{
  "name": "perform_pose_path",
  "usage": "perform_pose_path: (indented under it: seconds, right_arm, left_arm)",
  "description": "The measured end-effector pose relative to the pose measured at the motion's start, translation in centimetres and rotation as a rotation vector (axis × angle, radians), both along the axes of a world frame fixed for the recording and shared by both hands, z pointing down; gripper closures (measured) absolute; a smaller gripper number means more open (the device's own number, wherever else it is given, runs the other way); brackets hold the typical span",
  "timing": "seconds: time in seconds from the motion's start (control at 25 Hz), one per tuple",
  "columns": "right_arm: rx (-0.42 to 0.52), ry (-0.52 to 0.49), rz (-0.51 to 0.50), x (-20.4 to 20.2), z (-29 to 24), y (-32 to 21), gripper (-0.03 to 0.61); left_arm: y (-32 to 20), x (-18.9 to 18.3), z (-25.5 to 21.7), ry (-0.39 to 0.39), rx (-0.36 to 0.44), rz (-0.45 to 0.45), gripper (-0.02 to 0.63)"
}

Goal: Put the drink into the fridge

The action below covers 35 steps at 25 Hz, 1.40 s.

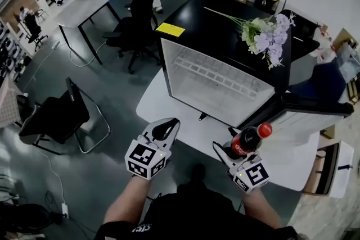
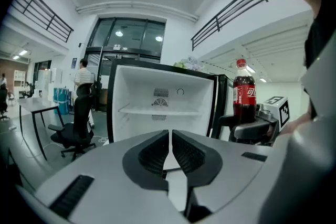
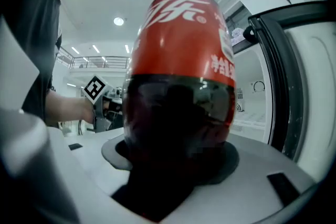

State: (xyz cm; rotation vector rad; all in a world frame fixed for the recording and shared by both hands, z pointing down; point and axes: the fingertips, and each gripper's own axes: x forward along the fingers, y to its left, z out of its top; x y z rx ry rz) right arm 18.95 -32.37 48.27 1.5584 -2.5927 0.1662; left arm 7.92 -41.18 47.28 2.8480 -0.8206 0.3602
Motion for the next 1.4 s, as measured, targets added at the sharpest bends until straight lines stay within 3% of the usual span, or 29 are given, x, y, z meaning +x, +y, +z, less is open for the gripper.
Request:
perform_pose_path:
  seconds: [0.12,0.36,0.56,0.92,1.24,1.4]
  right_arm:
    - [0.0,0.024,0.006,1.1,0.9,-1.9,0.301]
    - [-0.034,0.048,0.046,0.8,2.4,-4.2,0.301]
    - [-0.08,0.165,0.113,-0.2,4.3,-5.5,0.301]
    - [-0.136,0.278,0.263,-2.0,6.9,-7.8,0.301]
    - [-0.213,0.385,0.28,0.0,11.2,-10.3,0.301]
    - [-0.272,0.492,0.232,1.8,14.6,-12.0,0.302]
  left_arm:
    - [-2.0,1.5,-0.5,-0.017,0.025,0.01,0.58]
    - [-3.8,2.2,0.6,-0.02,-0.004,0.056,0.58]
    - [-5.3,0.8,1.4,0.011,-0.03,0.099,0.58]
    - [-7.1,-3.1,3.6,0.016,-0.061,0.203,0.58]
    - [-8.1,-1.9,5.8,0.022,-0.097,0.221,0.58]
    - [-8.3,-0.6,6.1,0.008,-0.109,0.235,0.58]
